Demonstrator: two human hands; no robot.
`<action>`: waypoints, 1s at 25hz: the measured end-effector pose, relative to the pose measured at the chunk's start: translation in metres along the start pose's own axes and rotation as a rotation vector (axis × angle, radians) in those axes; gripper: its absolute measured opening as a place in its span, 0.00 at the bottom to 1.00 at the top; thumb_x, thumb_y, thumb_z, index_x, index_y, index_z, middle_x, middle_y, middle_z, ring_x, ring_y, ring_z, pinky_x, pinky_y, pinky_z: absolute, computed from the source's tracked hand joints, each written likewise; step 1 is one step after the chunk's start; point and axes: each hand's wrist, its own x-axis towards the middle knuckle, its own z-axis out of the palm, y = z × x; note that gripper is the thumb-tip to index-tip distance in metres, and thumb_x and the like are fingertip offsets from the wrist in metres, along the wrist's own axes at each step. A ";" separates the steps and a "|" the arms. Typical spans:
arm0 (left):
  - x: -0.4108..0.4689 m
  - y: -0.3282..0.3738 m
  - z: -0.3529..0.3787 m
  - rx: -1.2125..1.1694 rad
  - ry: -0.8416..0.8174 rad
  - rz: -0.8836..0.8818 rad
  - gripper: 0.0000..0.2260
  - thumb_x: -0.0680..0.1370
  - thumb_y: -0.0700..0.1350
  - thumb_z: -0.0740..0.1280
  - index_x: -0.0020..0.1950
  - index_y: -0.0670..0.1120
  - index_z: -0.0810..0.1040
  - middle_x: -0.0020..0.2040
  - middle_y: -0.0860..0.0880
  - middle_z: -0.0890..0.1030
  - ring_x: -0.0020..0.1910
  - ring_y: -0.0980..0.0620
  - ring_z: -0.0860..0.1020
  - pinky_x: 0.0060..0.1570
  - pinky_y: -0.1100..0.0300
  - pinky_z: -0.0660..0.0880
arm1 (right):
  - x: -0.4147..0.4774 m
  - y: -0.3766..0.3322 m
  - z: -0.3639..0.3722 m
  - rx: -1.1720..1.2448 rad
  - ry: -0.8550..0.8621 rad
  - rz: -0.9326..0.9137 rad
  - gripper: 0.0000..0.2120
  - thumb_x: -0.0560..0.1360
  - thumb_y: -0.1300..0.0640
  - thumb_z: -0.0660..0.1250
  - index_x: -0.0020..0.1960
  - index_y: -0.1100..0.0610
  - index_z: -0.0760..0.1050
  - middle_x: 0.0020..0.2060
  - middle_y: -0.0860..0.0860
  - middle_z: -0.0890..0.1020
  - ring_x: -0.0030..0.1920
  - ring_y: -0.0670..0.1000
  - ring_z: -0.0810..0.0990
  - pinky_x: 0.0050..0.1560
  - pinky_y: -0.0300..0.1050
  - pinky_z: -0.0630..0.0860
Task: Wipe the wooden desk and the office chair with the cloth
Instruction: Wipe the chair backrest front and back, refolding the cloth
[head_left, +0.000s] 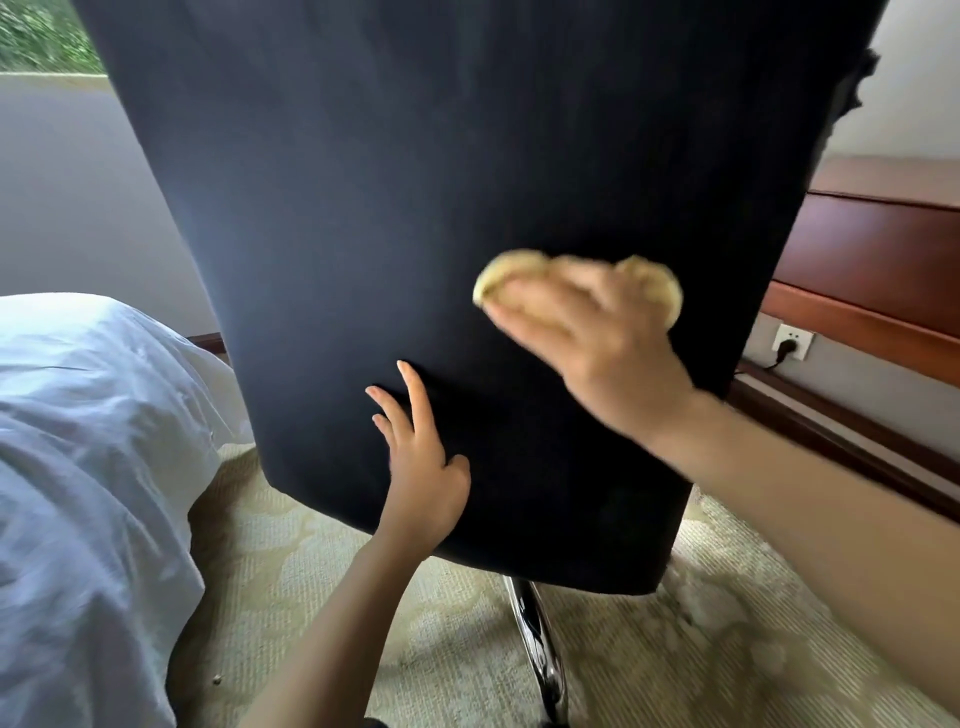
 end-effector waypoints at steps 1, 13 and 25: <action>0.001 0.000 0.000 0.070 0.017 -0.018 0.44 0.74 0.31 0.58 0.73 0.59 0.30 0.75 0.45 0.31 0.75 0.38 0.37 0.70 0.47 0.45 | -0.023 -0.012 0.000 0.038 -0.075 -0.037 0.14 0.81 0.61 0.57 0.58 0.54 0.81 0.53 0.49 0.83 0.49 0.55 0.79 0.47 0.49 0.75; 0.001 0.004 0.005 0.238 0.083 -0.075 0.44 0.72 0.33 0.58 0.74 0.55 0.29 0.76 0.42 0.34 0.76 0.38 0.42 0.69 0.35 0.44 | -0.196 -0.012 -0.040 0.258 -0.555 -0.584 0.14 0.78 0.62 0.60 0.50 0.50 0.83 0.50 0.44 0.82 0.52 0.44 0.80 0.55 0.39 0.73; -0.003 0.011 0.009 0.273 0.086 -0.090 0.44 0.72 0.33 0.58 0.74 0.53 0.28 0.76 0.40 0.34 0.75 0.37 0.42 0.70 0.38 0.43 | 0.002 0.096 -0.065 -0.153 -0.041 -0.403 0.12 0.78 0.61 0.66 0.59 0.51 0.81 0.52 0.48 0.83 0.52 0.53 0.75 0.48 0.47 0.78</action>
